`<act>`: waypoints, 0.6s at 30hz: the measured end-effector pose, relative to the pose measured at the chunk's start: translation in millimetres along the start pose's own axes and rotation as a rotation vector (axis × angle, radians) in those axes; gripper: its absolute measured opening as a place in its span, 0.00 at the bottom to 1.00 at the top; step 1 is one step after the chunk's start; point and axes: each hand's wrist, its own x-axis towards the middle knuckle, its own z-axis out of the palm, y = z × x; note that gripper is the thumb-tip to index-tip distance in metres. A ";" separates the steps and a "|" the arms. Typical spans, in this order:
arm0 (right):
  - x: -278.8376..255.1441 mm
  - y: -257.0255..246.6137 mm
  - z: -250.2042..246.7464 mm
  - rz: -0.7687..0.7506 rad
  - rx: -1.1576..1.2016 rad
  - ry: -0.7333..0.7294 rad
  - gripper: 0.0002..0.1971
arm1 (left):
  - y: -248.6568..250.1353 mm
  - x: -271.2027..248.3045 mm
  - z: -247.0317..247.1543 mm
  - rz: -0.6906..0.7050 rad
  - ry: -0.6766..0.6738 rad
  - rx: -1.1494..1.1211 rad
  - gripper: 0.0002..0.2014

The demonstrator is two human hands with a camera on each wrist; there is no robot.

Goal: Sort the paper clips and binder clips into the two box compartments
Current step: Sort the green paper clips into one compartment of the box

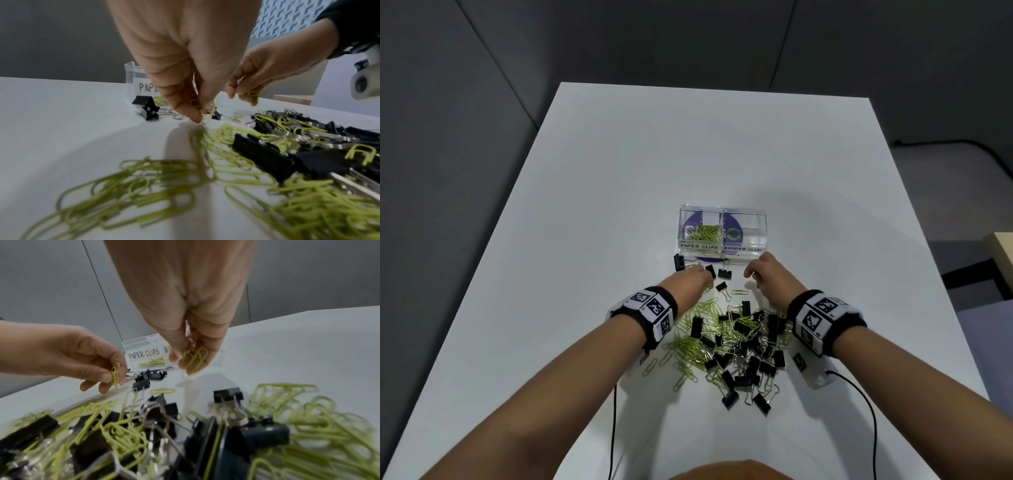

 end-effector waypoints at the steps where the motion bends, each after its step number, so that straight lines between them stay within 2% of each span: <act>1: 0.1 -0.4 0.1 0.005 0.013 -0.014 0.11 | -0.2 -0.3 -1.7 -0.019 -0.007 -0.015 0.14; 8: -8.5 -8.8 2.3 0.094 0.010 -0.098 0.12 | 3.4 -9.8 -3.0 -0.061 -0.026 -0.057 0.10; 14: -14.5 -12.5 3.4 -0.032 -0.310 -0.255 0.15 | 4.5 -12.5 -1.5 -0.086 -0.046 -0.014 0.20; 18: -16.9 -15.3 4.4 -0.056 -0.401 -0.295 0.16 | 5.1 -8.7 -1.6 -0.090 -0.103 -0.070 0.14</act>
